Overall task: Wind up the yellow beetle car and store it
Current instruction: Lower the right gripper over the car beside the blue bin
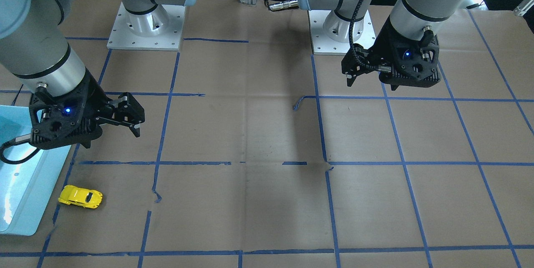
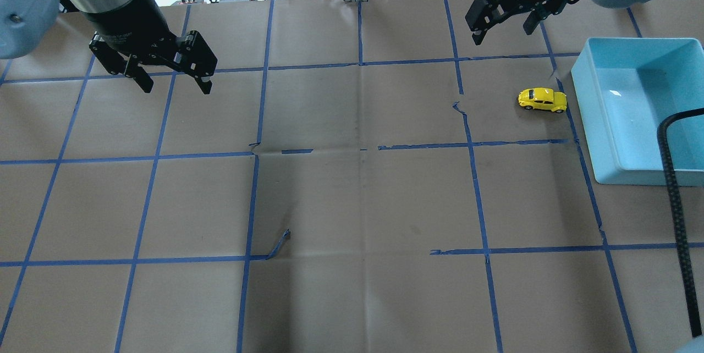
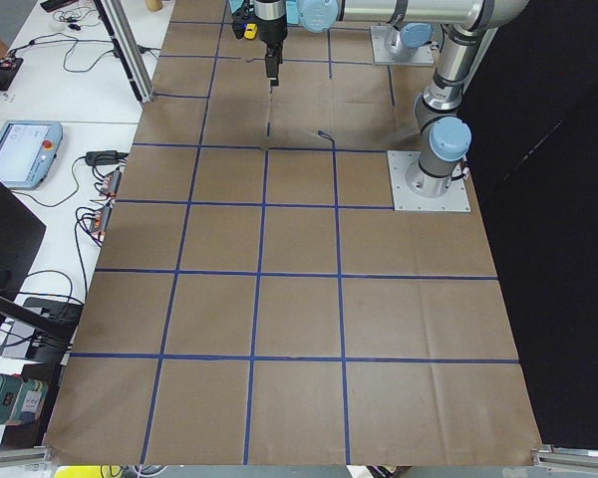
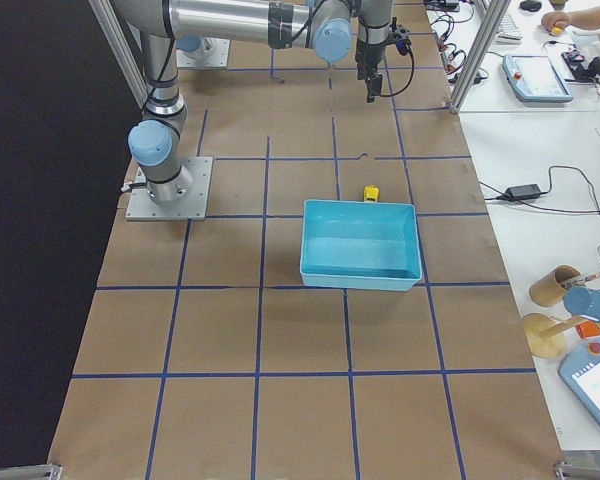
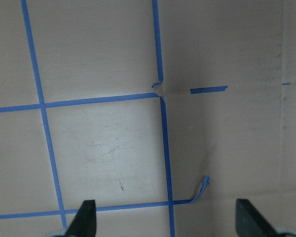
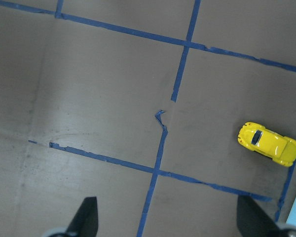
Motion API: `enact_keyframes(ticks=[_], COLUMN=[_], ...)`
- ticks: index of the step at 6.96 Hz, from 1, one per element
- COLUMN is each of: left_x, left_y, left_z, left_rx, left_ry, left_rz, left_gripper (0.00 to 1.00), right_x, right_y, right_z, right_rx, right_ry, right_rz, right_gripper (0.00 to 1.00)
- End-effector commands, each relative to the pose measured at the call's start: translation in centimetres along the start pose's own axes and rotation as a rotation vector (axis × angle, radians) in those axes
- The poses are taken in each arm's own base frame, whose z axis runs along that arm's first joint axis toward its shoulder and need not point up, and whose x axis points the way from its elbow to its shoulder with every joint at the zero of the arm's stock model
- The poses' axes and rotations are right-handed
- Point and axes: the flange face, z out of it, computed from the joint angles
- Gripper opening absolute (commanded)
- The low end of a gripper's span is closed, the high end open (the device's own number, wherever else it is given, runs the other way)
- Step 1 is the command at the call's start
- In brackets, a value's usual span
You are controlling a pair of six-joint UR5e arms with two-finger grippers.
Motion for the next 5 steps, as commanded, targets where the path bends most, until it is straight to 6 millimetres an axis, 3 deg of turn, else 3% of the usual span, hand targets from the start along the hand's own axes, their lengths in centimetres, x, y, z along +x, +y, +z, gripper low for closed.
enact_keyframes(ticks=[1,3,4,5], left_x=[0.0,0.0,0.0,-0.1], left_y=[0.0,0.1,0.1,0.0], left_z=[0.0,-0.1,0.0,0.0], left_rx=[0.001,0.005,0.004,0.005], left_ry=[0.001,-0.003,-0.003,-0.003], left_rz=[0.003,0.033,0.039,0.038], left_gripper=[1.00,1.00,1.00,1.00], right_x=[0.7,1.1,3.0,6.4], right_y=[0.0,0.1,0.3,1.3], right_z=[-0.3,0.6,2.1,4.4], right_rx=[0.013,-0.019,-0.043,-0.066], right_ry=[0.016,0.006,-0.012,-0.035], right_rz=[-0.191,-0.512,-0.574,-0.595], right_gripper=[1.00,1.00,1.00,1.00])
